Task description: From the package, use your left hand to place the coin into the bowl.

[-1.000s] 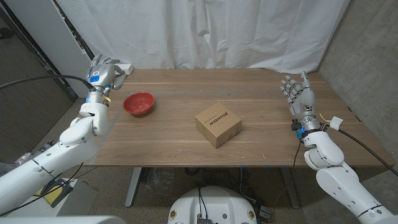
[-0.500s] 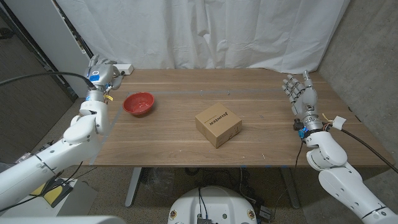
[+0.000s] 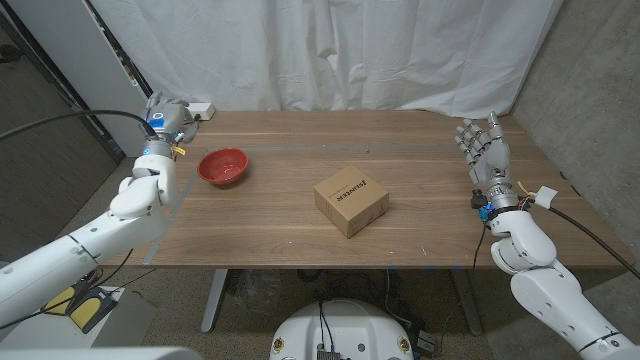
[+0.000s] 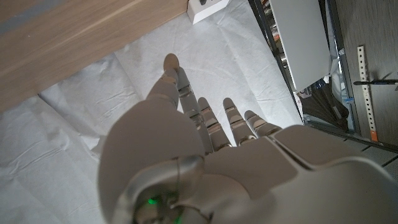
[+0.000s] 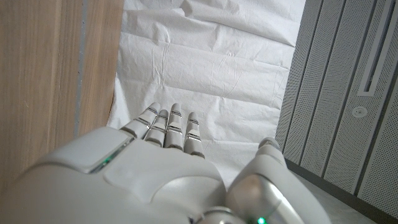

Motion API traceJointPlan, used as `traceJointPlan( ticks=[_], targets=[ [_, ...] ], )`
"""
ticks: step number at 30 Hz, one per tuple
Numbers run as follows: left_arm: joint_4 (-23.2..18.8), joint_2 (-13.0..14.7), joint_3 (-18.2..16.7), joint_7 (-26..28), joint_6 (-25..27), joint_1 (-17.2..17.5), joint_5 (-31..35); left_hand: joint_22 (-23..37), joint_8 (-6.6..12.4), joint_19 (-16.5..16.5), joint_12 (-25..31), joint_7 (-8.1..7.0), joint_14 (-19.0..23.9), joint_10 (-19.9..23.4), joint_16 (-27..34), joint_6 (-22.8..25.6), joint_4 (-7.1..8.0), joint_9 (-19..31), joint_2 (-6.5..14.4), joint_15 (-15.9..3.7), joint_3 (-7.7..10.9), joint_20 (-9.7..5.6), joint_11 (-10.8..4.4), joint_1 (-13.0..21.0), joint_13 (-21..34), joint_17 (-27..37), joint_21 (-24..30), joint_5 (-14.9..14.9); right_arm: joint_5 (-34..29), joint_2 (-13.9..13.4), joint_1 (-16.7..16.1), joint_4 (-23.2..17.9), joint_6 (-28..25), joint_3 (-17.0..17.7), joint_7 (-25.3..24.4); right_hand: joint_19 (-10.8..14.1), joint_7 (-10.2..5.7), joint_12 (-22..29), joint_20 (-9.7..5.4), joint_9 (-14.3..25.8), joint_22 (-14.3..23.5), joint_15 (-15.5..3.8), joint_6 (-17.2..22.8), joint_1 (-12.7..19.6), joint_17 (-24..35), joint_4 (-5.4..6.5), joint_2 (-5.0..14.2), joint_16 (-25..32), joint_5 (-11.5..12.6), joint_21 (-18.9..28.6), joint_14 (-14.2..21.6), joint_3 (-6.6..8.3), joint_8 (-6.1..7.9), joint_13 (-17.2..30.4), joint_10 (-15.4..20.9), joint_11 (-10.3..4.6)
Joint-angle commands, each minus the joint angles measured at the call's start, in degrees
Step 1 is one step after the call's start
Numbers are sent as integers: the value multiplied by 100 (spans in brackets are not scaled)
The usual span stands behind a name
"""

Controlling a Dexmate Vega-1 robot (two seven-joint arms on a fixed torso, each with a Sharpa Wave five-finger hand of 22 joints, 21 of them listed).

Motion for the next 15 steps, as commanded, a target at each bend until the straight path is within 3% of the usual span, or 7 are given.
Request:
traceJointPlan(
  ticks=[1, 15],
  targets=[
    [407, -165, 572, -328, 21, -547, 11, 13, 794, 14, -19, -118, 45, 40, 14, 137, -9, 751, -6, -845, 67, -243, -24, -28, 2, 12, 17, 19, -85, 42, 94, -5, -22, -35, -70, 55, -5, -1, -30, 16, 10, -12, 55, 62, 10, -19, 22, 0, -5, 8, 62, 22, 9, 24, 60, -13],
    [942, -410, 1045, -571, -71, -992, 10, 13, 832, 11, -70, -141, 58, 87, -10, 141, -29, 693, -23, -818, 108, -214, -36, -52, -49, 6, 14, 17, -119, -28, 229, -38, -212, -54, -131, 79, -5, -4, -39, 16, 10, -22, 49, 71, 9, -21, 27, -1, -6, 15, 62, 23, 7, 24, 53, -16]
  ],
)
